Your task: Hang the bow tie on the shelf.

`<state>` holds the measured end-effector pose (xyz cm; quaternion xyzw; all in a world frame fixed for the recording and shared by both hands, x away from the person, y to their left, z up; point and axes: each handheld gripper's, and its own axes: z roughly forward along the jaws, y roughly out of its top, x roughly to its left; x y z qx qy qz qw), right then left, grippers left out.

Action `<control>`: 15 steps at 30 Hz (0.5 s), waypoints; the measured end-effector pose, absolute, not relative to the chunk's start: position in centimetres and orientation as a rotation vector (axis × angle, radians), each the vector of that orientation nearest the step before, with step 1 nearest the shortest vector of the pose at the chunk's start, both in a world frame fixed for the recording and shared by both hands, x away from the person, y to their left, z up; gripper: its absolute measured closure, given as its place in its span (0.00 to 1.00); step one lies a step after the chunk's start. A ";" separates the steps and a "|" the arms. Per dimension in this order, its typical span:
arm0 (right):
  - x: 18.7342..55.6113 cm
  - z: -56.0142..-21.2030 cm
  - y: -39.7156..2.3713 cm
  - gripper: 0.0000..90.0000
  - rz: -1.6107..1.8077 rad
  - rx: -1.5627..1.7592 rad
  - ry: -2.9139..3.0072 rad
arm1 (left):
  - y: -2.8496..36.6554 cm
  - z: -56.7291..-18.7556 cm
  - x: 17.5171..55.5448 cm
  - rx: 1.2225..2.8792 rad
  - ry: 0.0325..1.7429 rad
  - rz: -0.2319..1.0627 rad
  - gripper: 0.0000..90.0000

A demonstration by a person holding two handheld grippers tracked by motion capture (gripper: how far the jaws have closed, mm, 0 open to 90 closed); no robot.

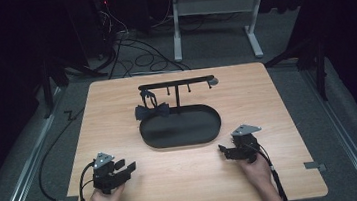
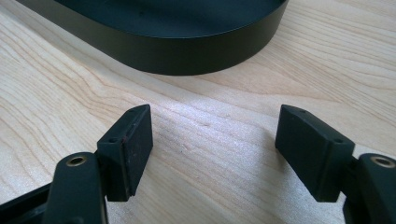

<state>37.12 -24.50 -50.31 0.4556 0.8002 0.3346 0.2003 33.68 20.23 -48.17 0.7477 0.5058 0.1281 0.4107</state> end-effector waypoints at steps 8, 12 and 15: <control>37.1 -50.3 -24.5 0.32 0.935 1.274 2.236 | 20.0 -48.9 33.9 1.894 1.293 0.347 0.56; 37.1 -50.3 -24.5 0.32 0.935 1.273 2.236 | 19.8 -49.2 34.1 1.906 1.299 0.363 0.56; 37.1 -50.3 -24.5 0.32 0.935 1.273 2.236 | 19.5 -49.4 34.1 1.927 1.297 0.391 0.56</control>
